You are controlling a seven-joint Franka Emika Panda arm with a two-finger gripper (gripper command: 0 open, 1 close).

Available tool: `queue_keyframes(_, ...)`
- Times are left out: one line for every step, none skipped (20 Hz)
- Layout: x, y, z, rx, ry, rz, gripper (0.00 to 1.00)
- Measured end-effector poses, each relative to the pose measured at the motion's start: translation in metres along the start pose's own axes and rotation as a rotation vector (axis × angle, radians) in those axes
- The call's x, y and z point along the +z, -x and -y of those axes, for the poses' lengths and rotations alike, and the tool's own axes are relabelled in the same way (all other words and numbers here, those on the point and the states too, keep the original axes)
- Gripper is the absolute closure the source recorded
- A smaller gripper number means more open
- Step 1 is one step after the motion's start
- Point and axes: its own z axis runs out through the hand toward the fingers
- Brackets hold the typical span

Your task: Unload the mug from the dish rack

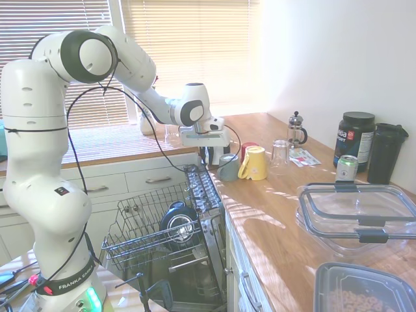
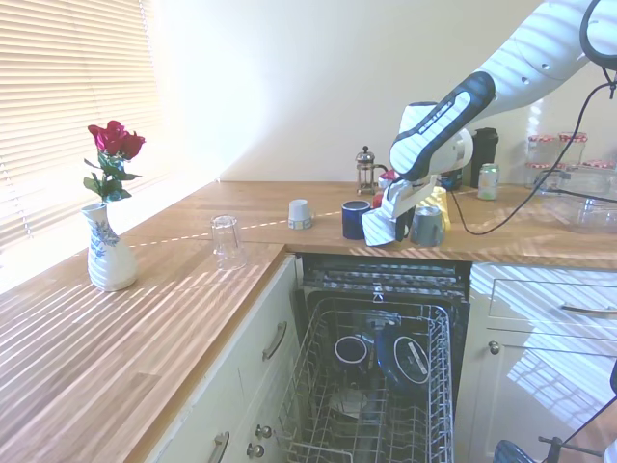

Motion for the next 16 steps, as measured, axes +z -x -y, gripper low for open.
queue_keyframes(0.003, -0.002, 0.006, 0.003, 0.002, 0.004, 1.0)
queue_keyframes(0.005, -0.004, 0.011, 0.007, 0.006, 0.008, 1.0)
queue_keyframes(0.008, -0.006, 0.015, 0.01, 0.012, 0.014, 1.0)
queue_keyframes(0.009, -0.008, 0.018, 0.013, 0.016, 0.018, 1.0)
queue_keyframes(0.011, -0.01, 0.021, 0.017, 0.019, 0.021, 1.0)
queue_keyframes(0.012, -0.012, 0.023, 0.022, 0.021, 0.023, 1.0)
queue_keyframes(0.014, -0.015, 0.024, 0.026, 0.024, 0.026, 1.0)
queue_keyframes(0.017, -0.018, 0.024, 0.03, 0.028, 0.029, 1.0)
queue_keyframes(0.019, -0.021, 0.023, 0.034, 0.032, 0.03, 1.0)
queue_keyframes(0.022, -0.025, 0.022, 0.038, 0.036, 0.031, 1.0)
queue_keyframes(0.025, -0.028, 0.02, 0.043, 0.04, 0.032, 1.0)
queue_keyframes(0.029, -0.032, 0.019, 0.047, 0.044, 0.033, 1.0)
queue_keyframes(0.03, -0.037, 0.019, 0.049, 0.046, 0.031, 1.0)
queue_keyframes(0.031, -0.041, 0.02, 0.051, 0.048, 0.03, 1.0)
queue_keyframes(0.032, -0.044, 0.021, 0.053, 0.05, 0.029, 0.0)
queue_keyframes(0.032, -0.047, 0.021, 0.06, 0.055, 0.035, 0.0)
